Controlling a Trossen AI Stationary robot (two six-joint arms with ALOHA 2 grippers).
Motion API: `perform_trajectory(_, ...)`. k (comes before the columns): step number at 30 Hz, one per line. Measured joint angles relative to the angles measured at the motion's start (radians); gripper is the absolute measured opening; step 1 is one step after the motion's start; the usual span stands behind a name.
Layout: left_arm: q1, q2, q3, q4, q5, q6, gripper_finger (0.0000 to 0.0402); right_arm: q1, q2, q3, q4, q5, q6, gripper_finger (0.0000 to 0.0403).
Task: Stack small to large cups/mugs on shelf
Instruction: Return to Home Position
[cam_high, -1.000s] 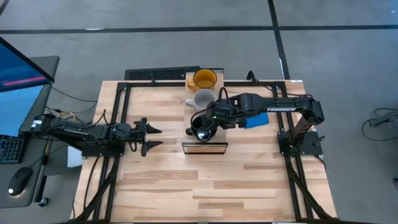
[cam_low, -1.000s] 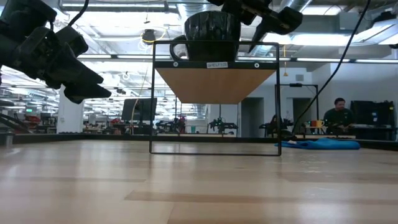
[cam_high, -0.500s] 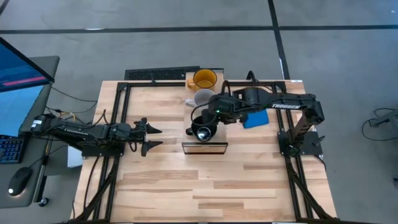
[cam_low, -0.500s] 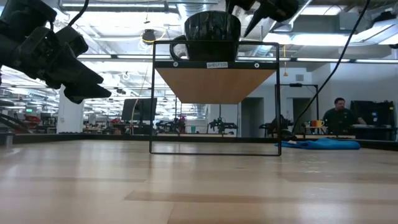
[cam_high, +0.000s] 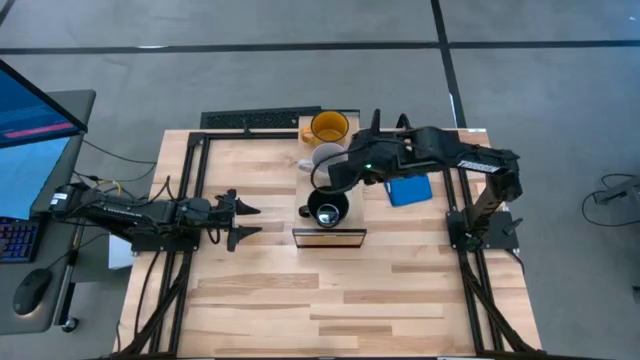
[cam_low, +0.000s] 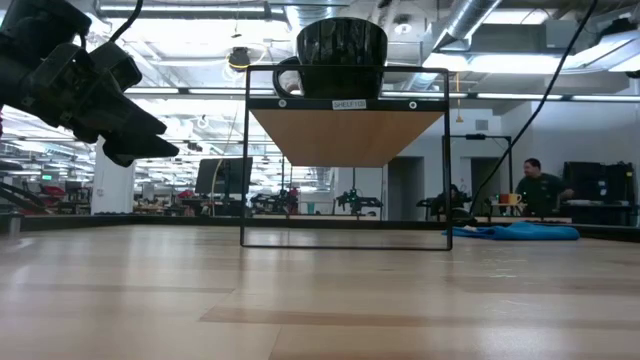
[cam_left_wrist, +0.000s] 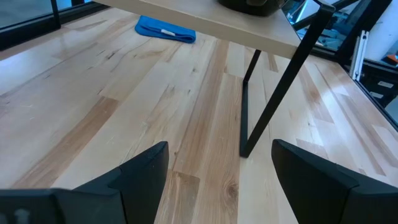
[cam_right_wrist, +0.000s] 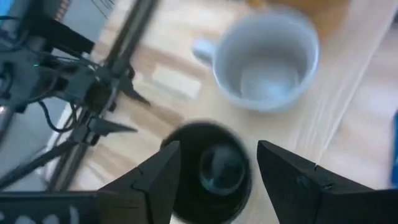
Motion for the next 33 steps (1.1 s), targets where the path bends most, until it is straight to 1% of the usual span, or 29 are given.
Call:
perform_trajectory(2,0.0,0.0,0.0,0.005,0.0,0.0,0.0277,0.012,0.0,0.037,-0.011,0.057,-0.119,0.0235)
perform_trajectory(5,0.0,0.0,0.0,0.017,0.0,0.0,0.0277,0.021,0.0,0.088,-0.046,0.08,-0.341,0.0235)
perform_trajectory(7,0.0,-0.001,0.0,0.024,-0.003,0.0,0.0277,0.032,0.0,0.106,-0.05,0.103,-0.419,0.0235)
perform_trajectory(11,0.0,0.0,0.0,0.079,-0.012,-0.01,0.0277,0.056,0.0,0.108,-0.001,0.275,-0.57,0.0235)
perform_trajectory(14,0.0,-0.001,0.0,0.145,-0.014,-0.01,0.0277,0.051,0.0,0.099,0.004,0.356,-0.651,0.0235)
perform_trajectory(17,0.0,-0.001,0.0,0.216,-0.027,0.009,0.0277,0.028,-0.003,0.079,-0.002,0.364,-0.708,0.0235)
perform_trajectory(20,0.0,-0.001,0.0,0.265,-0.044,0.036,0.0277,0.007,-0.032,0.041,0.01,0.362,-0.763,0.0235)
perform_trajectory(22,0.0,-0.001,0.0,0.291,-0.047,0.043,0.0277,-0.009,-0.078,-0.019,0.037,0.344,-0.795,0.0235)
perform_trajectory(24,0.0,-0.001,0.0,0.305,-0.053,0.044,0.0277,-0.022,-0.142,-0.109,0.13,0.326,-0.831,0.0235)
perform_trajectory(26,0.0,-0.001,0.0,0.318,-0.056,0.044,0.0277,-0.038,-0.227,-0.237,0.236,0.294,-0.878,0.0235)
perform_trajectory(28,0.0,-0.001,0.0,0.323,-0.064,0.044,0.0277,-0.056,-0.323,-0.388,0.394,0.248,-0.92,0.0235)
perform_trajectory(30,0.0,-0.001,0.0,0.327,-0.07,0.044,0.0277,-0.077,-0.42,-0.551,0.571,0.169,-0.962,0.0235)
perform_trajectory(33,0.0,-0.001,0.0,0.327,-0.085,0.045,0.0277,-0.109,-0.542,-0.798,0.842,0.011,-1.02,0.0235)
